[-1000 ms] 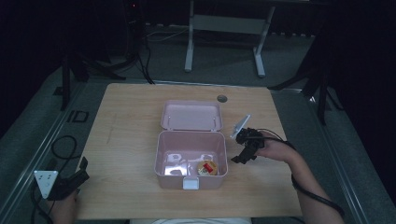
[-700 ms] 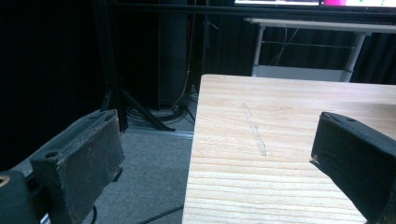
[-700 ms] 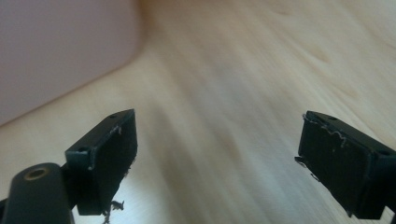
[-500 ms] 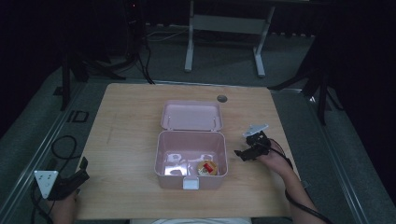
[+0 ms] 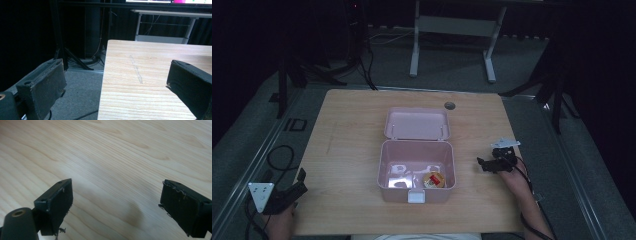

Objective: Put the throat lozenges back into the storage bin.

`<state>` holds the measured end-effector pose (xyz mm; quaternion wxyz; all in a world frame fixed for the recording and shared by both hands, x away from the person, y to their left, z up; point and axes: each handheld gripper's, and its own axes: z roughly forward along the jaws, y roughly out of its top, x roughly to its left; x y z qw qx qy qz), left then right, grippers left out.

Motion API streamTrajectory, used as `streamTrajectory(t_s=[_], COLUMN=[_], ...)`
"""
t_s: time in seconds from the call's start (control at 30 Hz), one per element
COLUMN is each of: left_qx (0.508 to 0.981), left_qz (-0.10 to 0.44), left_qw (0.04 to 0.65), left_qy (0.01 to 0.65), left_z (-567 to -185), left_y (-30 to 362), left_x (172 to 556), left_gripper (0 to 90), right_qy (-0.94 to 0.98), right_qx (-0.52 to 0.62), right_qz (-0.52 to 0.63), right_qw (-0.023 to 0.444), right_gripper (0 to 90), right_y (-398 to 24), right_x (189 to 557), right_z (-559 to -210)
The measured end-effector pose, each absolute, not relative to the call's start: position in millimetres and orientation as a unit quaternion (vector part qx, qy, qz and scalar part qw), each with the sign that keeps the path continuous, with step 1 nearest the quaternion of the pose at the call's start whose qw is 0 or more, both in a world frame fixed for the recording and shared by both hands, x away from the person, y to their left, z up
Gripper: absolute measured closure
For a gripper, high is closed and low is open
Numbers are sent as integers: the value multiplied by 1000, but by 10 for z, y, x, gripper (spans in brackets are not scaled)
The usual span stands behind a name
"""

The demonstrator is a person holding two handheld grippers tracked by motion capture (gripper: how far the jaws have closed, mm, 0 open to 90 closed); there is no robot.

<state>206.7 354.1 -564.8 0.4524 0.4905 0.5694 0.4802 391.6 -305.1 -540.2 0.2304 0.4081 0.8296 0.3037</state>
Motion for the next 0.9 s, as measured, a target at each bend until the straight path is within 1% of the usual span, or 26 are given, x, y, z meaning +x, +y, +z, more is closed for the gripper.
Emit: streamTrajectory(t_s=[0.17, 0.2, 0.4, 0.6, 0.9], left_qx=[490, 490, 491, 490, 492], left_qz=[480, 480, 480, 479, 480], left_qw=[453, 452, 452, 454, 454], left_qy=[570, 570, 569, 569, 567], left_z=[-5648, -5648, -5648, -5648, -5648], left_y=[3542, 3541, 3540, 3544, 3541], left_x=[2067, 2068, 2069, 2066, 2065], left_gripper=[24, 24, 25, 25, 24], right_qy=[807, 792, 764, 754, 751], right_qx=[437, 449, 477, 488, 488], right_qz=[317, 326, 337, 344, 345], right_qw=[240, 256, 274, 273, 281], right_gripper=[109, 110, 109, 109, 109], right_y=[-3166, -3214, -3353, -3421, -3410], right_x=[3855, 3825, 3784, 3776, 3784], right_z=[-5379, -5365, -5373, -5384, -5391])
